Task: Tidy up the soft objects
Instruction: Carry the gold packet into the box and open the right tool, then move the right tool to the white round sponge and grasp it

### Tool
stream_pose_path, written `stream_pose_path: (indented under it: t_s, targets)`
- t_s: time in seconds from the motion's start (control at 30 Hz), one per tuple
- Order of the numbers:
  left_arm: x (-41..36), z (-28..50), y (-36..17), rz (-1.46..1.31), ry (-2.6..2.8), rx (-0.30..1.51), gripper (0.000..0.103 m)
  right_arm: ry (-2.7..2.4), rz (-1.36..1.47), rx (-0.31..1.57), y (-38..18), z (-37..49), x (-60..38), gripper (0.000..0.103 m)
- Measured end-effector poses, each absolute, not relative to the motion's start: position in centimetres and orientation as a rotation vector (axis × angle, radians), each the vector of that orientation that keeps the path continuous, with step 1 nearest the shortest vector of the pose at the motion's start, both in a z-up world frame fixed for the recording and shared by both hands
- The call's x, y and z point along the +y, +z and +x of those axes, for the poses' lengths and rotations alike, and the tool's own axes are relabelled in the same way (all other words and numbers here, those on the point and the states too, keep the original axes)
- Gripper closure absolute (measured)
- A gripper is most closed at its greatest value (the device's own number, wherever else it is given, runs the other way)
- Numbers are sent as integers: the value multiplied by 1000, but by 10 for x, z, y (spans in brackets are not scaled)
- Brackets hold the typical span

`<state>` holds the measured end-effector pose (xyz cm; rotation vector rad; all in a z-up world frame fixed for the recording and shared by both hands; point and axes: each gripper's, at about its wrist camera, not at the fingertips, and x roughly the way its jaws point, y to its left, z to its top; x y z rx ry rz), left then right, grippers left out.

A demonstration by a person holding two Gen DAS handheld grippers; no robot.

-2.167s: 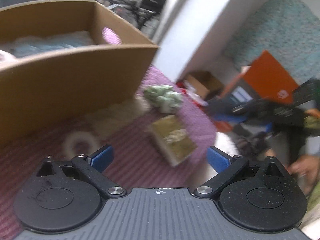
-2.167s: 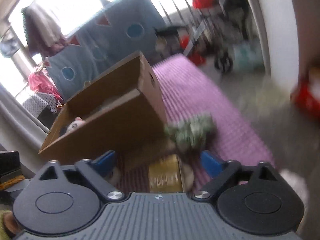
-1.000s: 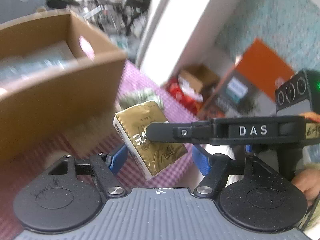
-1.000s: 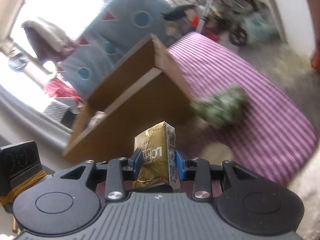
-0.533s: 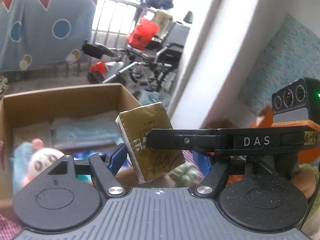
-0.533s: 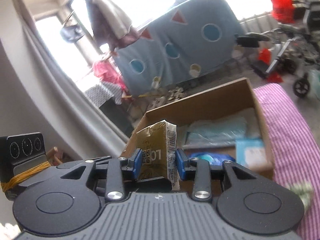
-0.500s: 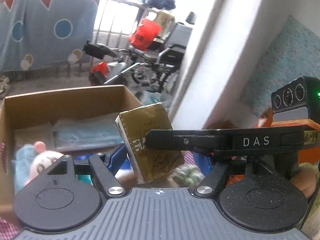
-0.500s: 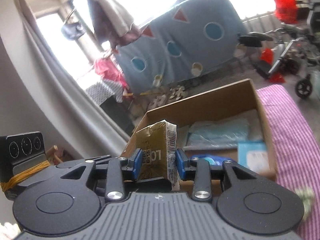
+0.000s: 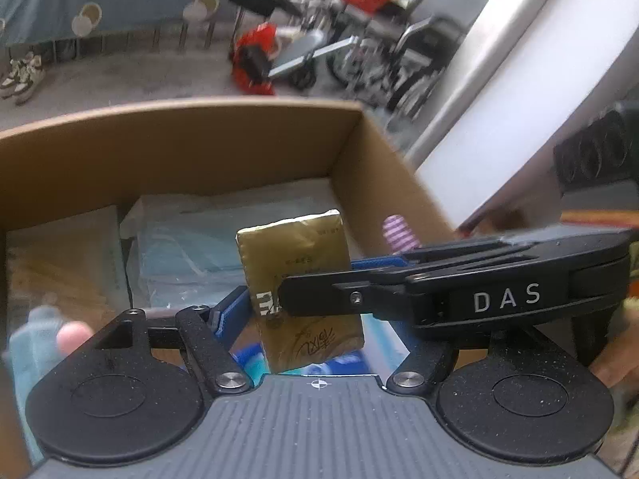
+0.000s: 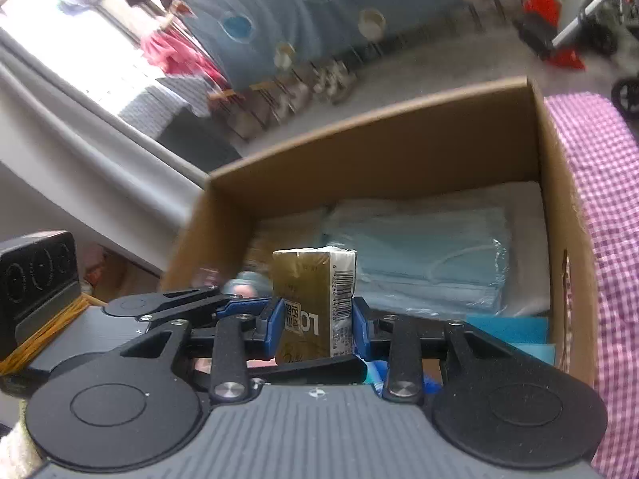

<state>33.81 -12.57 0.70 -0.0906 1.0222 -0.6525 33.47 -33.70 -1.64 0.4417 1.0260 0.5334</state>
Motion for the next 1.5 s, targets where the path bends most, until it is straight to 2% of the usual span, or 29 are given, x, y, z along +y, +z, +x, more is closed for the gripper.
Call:
stream_pose_path:
  t_s: [0.27, 0.5, 0.7, 1.0, 1.07, 1.13, 1.3, 1.5]
  targets:
    - [-142, 366, -31, -75, -600, 1151, 30, 467, 378, 1120, -52, 363, -330, 64]
    - [-134, 363, -22, -75, -557, 1136, 9, 402, 360, 1135, -57, 367, -335, 63]
    - [-106, 341, 14, -168, -561, 1064, 6, 402, 435, 1014, -16, 343, -356, 59]
    - [-71, 272, 81, -227, -634, 878, 2, 428, 559, 770, 60, 242, -406, 50]
    - [-65, 251, 92, -230, -654, 839, 2, 423, 572, 718, 72, 212, -415, 43]
    - [-70, 243, 100, -229, -683, 805, 1, 422, 575, 676, 79, 184, -420, 41]
    - [-76, 202, 102, -192, -742, 736, 0, 373, 606, 607, 69, 117, -431, 35]
    - [-116, 160, 61, -88, -841, 800, 0, 220, 617, 632, 17, 55, -439, 35]
